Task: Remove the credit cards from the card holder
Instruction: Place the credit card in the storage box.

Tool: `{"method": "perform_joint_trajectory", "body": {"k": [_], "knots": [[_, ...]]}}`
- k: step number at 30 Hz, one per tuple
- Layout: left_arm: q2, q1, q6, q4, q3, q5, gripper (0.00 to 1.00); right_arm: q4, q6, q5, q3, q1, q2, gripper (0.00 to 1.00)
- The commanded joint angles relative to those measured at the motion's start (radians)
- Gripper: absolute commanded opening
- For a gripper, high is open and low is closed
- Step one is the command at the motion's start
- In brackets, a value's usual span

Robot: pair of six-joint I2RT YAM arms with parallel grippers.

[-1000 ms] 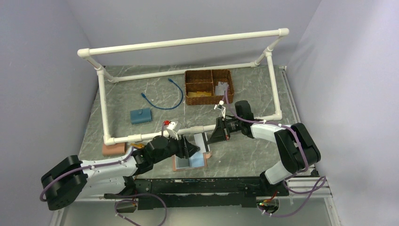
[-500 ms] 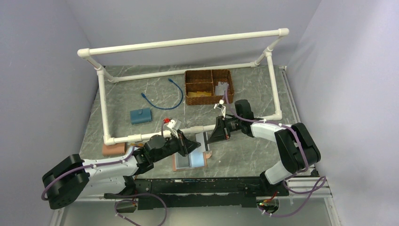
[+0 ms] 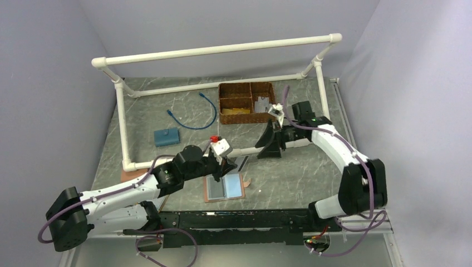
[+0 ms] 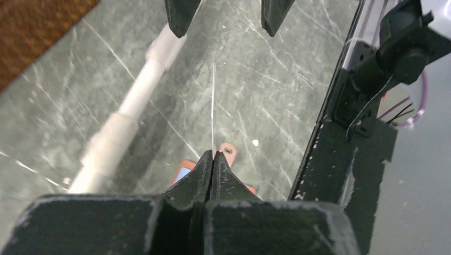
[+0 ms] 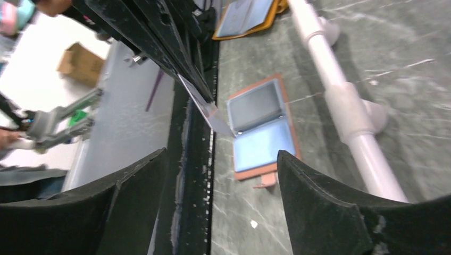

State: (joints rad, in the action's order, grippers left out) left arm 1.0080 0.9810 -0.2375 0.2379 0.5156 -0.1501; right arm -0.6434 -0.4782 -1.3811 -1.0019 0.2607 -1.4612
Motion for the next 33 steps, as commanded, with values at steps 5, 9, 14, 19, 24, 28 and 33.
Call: {"method": "perform_joint_trajectory", "body": {"k": [5,9,14,19,24,28,33], "knots": [[0.069,0.051,0.726,-0.407,0.3,0.05,0.0,0.215,0.191,0.038,0.14,-0.091,0.261,0.86],[0.088,0.103,0.991,-0.348,0.298,0.146,0.0,0.443,0.458,-0.019,0.211,-0.154,0.305,0.86],[0.146,0.165,1.213,-0.235,0.293,0.285,0.0,0.625,0.733,-0.025,0.258,-0.196,0.291,0.87],[0.271,0.282,1.566,0.079,0.217,0.58,0.0,0.727,0.899,0.015,0.29,-0.198,0.253,0.99],[0.344,0.319,1.728,0.291,0.177,0.639,0.0,0.879,1.077,0.016,0.331,-0.19,0.214,1.0],[0.402,0.335,1.766,0.42,0.166,0.658,0.0,0.828,1.05,0.039,0.32,-0.172,0.19,1.0],[0.472,0.363,1.782,0.553,0.182,0.678,0.0,0.814,1.046,0.03,0.304,-0.151,0.16,1.0]]}}
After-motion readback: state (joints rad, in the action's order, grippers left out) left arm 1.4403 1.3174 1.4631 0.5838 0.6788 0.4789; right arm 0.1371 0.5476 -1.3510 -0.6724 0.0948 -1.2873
